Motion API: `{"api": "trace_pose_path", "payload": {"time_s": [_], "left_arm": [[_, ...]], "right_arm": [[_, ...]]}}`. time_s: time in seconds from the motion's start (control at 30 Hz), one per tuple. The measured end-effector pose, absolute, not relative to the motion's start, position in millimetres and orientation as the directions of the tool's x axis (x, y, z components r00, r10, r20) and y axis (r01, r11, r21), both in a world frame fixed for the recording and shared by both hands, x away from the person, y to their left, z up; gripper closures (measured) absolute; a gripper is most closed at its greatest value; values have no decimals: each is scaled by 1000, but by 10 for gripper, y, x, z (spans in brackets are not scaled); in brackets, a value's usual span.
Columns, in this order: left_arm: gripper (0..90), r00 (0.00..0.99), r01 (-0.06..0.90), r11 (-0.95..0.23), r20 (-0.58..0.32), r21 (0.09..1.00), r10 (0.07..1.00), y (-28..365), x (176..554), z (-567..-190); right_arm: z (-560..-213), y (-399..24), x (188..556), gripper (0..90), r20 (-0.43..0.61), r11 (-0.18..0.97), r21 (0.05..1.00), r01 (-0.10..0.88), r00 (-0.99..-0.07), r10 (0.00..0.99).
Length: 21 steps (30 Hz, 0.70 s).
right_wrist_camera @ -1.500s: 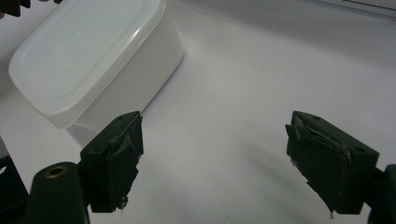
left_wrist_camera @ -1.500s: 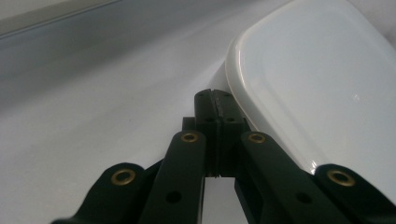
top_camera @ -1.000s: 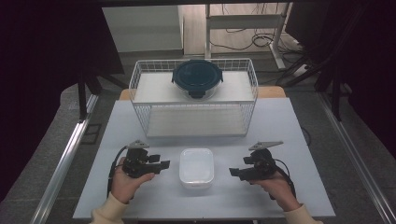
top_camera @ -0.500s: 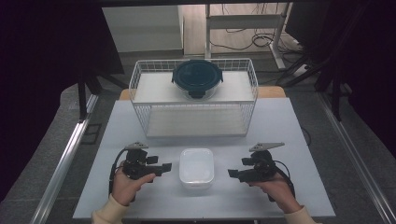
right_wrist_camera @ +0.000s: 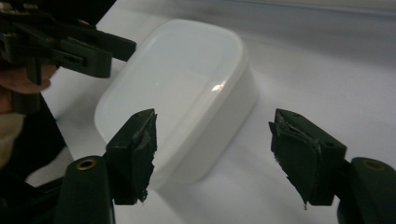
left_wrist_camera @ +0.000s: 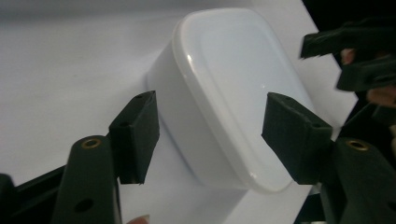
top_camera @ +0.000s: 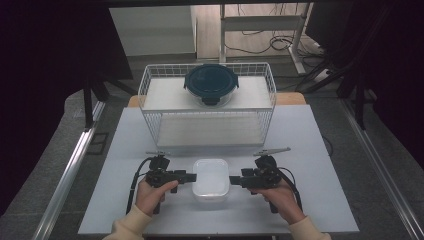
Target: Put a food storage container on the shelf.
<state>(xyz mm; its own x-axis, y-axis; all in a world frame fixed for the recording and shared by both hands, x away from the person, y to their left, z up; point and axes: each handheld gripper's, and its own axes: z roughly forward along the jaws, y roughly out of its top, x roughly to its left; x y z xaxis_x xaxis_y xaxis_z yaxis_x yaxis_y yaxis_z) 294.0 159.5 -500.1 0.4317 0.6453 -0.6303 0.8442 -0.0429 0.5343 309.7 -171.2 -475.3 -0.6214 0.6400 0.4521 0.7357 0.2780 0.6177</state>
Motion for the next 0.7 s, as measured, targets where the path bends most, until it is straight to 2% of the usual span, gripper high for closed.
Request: {"api": "trace_pose_path", "payload": {"time_s": [0.17,0.37,0.53,0.7], "left_arm": [[455,418,860,-28,-672,510,612,1611,2985,-5045],[510,417,872,-53,-683,486,600,1570,3002,-5102],[599,366,896,13,-753,444,547,1617,3014,-5181],[694,378,879,32,-737,476,560,1638,2960,-5119]], "right_arm": [[-4868,-1597,3161,394,535,223,575,787,-568,626],[-4918,-1541,3198,475,576,198,551,811,-541,613],[-4931,-1550,3206,603,581,193,534,823,-523,624],[-4919,-1605,3199,681,639,134,507,851,-476,604]]}}
